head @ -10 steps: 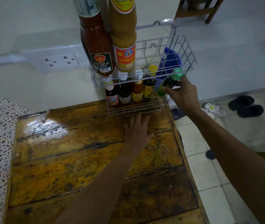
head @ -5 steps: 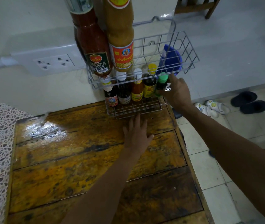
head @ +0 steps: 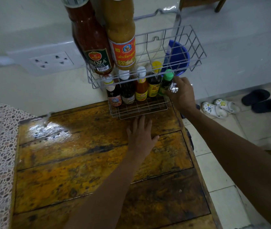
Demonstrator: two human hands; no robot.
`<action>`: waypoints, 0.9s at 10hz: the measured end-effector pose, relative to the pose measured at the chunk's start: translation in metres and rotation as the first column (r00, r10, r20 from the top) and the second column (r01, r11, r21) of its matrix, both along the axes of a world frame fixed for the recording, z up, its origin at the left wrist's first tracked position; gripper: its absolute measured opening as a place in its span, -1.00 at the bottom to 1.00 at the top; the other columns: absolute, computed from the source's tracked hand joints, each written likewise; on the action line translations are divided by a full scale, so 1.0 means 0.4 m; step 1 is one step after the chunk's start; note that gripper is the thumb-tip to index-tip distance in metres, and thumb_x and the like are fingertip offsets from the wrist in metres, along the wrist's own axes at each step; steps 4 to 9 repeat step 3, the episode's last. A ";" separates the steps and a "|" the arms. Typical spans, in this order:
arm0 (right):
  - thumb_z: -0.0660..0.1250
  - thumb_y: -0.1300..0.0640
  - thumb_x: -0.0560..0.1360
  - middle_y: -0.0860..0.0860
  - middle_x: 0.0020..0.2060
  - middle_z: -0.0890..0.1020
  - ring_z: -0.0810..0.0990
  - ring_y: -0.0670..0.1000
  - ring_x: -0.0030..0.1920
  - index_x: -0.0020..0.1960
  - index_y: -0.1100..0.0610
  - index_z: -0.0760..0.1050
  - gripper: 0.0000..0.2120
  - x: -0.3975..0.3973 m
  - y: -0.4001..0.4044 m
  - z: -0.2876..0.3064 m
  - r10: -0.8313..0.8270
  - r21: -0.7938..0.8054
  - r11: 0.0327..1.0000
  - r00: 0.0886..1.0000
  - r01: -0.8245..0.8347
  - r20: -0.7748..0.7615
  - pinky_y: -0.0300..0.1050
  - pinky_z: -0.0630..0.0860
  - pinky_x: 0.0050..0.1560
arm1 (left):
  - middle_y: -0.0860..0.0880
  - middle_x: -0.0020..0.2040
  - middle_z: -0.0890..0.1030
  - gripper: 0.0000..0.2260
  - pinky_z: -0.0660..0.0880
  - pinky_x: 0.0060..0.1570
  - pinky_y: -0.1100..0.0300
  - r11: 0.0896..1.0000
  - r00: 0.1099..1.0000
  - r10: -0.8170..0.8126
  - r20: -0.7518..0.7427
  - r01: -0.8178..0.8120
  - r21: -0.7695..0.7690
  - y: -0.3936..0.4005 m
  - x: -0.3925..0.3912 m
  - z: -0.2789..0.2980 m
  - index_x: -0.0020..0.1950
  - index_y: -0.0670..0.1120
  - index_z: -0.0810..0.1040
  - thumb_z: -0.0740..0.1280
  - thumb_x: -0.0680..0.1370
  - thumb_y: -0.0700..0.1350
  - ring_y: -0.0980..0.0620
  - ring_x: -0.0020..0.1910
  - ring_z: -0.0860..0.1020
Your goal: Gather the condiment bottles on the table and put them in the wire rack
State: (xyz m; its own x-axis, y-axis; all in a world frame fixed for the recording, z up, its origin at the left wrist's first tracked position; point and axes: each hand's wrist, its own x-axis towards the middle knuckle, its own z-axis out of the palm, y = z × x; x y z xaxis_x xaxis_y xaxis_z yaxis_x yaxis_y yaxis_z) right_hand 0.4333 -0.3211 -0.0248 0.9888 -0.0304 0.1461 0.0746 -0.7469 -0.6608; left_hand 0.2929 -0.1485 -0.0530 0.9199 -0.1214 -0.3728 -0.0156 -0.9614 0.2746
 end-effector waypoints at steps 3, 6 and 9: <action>0.54 -0.06 0.39 0.11 0.30 0.50 0.51 0.07 0.25 0.43 0.06 0.32 -0.29 -0.005 -0.004 0.016 0.028 0.110 0.994 0.996 -0.018 -0.089 0.04 0.54 0.19 | -0.01 0.71 -0.08 -0.33 -0.04 0.60 -0.26 0.998 0.999 0.009 0.038 -0.006 -0.059 0.015 -0.026 -0.012 0.69 0.07 0.06 0.19 0.66 0.27 -0.08 0.68 -0.14; 0.54 -0.06 0.39 0.11 0.30 0.50 0.51 0.07 0.25 0.43 0.06 0.32 -0.29 -0.005 -0.004 0.016 0.028 0.110 0.994 0.996 -0.018 -0.089 0.04 0.54 0.19 | -0.01 0.71 -0.08 -0.33 -0.04 0.60 -0.26 0.998 0.999 0.009 0.038 -0.006 -0.059 0.015 -0.026 -0.012 0.69 0.07 0.06 0.19 0.66 0.27 -0.08 0.68 -0.14; 0.54 -0.06 0.39 0.11 0.30 0.50 0.51 0.07 0.25 0.43 0.06 0.32 -0.29 -0.005 -0.004 0.016 0.028 0.110 0.994 0.996 -0.018 -0.089 0.04 0.54 0.19 | -0.01 0.71 -0.08 -0.33 -0.04 0.60 -0.26 0.998 0.999 0.009 0.038 -0.006 -0.059 0.015 -0.026 -0.012 0.69 0.07 0.06 0.19 0.66 0.27 -0.08 0.68 -0.14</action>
